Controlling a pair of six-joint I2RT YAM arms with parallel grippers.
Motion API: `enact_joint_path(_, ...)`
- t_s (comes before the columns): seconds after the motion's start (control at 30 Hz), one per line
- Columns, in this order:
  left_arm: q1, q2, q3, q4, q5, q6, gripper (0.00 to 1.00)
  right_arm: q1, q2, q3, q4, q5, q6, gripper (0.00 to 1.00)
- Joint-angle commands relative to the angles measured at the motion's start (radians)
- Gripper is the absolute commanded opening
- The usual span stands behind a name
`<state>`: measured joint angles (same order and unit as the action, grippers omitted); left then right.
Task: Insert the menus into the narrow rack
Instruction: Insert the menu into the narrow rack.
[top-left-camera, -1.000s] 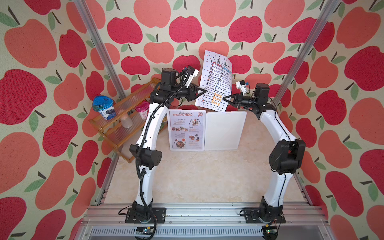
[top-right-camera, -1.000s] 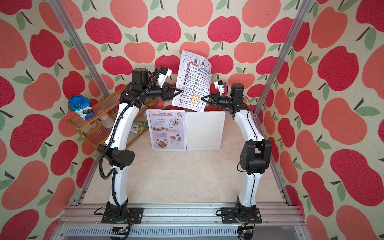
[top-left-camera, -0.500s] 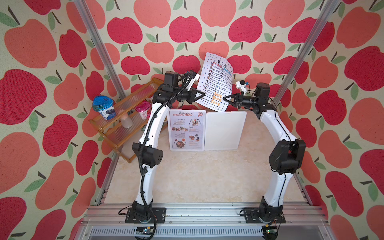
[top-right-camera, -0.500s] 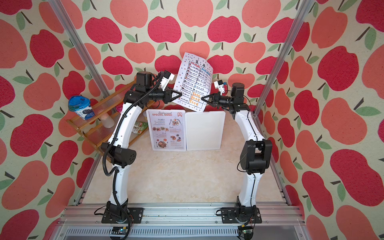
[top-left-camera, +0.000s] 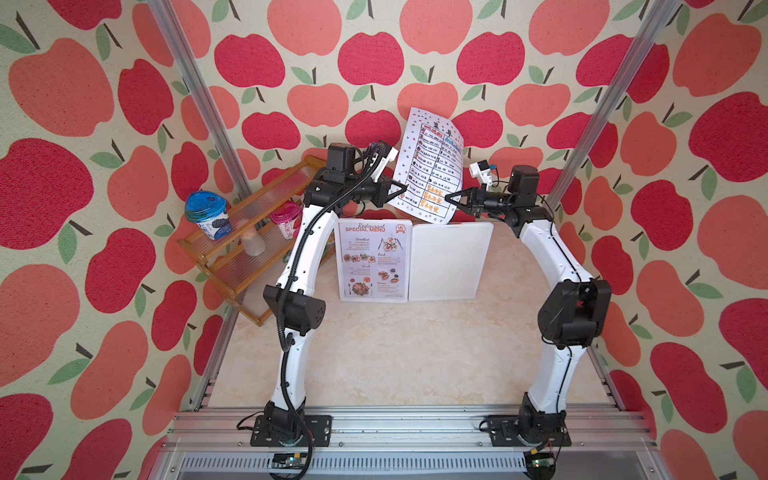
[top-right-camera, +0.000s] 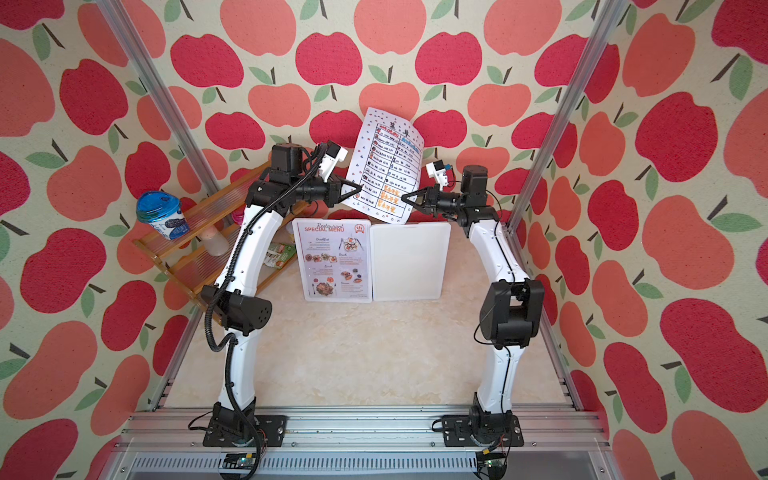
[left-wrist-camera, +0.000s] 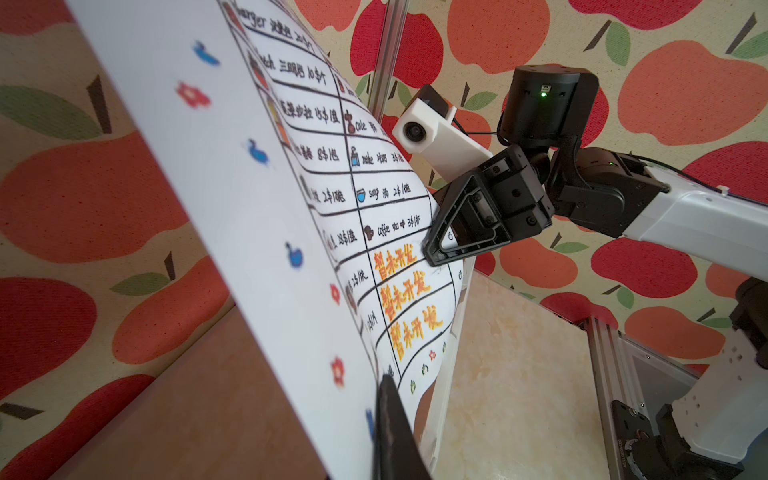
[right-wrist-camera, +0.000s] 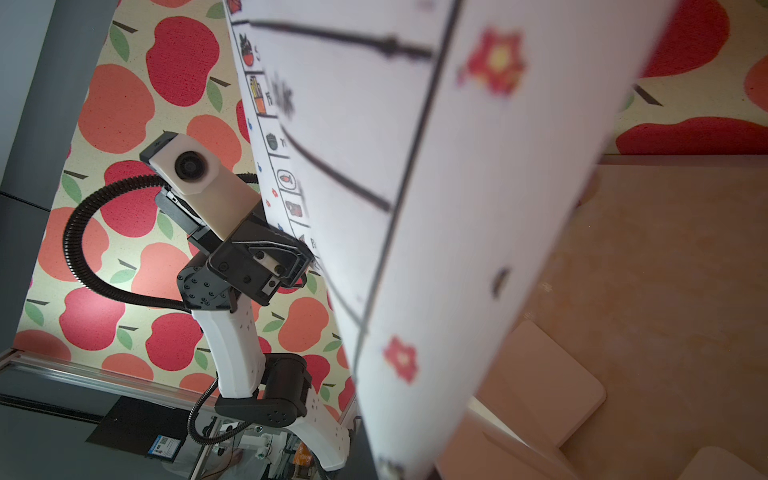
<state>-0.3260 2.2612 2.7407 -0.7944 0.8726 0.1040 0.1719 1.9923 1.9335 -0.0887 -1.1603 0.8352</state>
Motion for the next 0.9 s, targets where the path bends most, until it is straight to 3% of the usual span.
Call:
enact_joint_path(0.0, 0.01, -0.009, 0.014, -0.002, -0.001, 0.01, 0.08, 0.011, -0.022, 0.036, -0.048, 0.01, -0.044, 0.0)
enact_joint_path(0.33, 0.01, 0.001, 0.015, 0.042, 0.014, -0.034, 0.09, 0.007, -0.052, 0.065, -0.142, 0.044, -0.11, 0.0)
enact_joint_path(0.87, -0.001, 0.015, 0.016, 0.062, 0.003, -0.046, 0.09, -0.014, -0.049, 0.082, -0.154, 0.051, -0.106, 0.0)
